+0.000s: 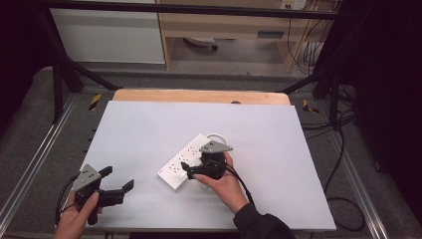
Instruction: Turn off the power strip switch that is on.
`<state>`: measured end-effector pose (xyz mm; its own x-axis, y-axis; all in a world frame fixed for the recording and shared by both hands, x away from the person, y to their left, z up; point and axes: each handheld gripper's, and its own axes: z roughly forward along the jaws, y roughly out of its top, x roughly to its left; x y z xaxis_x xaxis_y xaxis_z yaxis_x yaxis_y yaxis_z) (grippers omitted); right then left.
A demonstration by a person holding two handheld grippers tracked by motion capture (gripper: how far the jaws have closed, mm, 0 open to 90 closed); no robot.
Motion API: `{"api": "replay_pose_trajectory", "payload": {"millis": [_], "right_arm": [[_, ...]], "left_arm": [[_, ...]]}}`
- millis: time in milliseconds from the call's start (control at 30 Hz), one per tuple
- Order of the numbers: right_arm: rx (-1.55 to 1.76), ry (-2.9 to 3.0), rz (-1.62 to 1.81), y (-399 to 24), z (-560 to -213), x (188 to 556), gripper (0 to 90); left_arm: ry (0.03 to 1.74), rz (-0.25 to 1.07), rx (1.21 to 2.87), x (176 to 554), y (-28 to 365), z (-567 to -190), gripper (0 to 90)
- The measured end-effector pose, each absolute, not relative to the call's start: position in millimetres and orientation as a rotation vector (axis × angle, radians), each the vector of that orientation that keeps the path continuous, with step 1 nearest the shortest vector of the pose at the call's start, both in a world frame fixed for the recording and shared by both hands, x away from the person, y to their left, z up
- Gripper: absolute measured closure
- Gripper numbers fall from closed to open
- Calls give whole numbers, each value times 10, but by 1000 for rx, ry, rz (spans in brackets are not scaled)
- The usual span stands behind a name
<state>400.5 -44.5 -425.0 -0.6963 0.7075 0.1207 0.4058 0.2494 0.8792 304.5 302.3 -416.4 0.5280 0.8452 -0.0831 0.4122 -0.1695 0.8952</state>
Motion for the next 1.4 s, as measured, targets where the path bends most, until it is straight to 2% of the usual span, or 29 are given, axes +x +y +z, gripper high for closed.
{"api": "replay_pose_trajectory", "payload": {"millis": [900,1400], "right_arm": [[1059,2127,1436,-806,-3992,4099,35],[1086,2003,1437,-1278,-3773,4097,37]], "left_arm": [[1056,547,1774,3043,3024,-4169,52],[1049,550,1783,3050,3002,-4167,52]]}}
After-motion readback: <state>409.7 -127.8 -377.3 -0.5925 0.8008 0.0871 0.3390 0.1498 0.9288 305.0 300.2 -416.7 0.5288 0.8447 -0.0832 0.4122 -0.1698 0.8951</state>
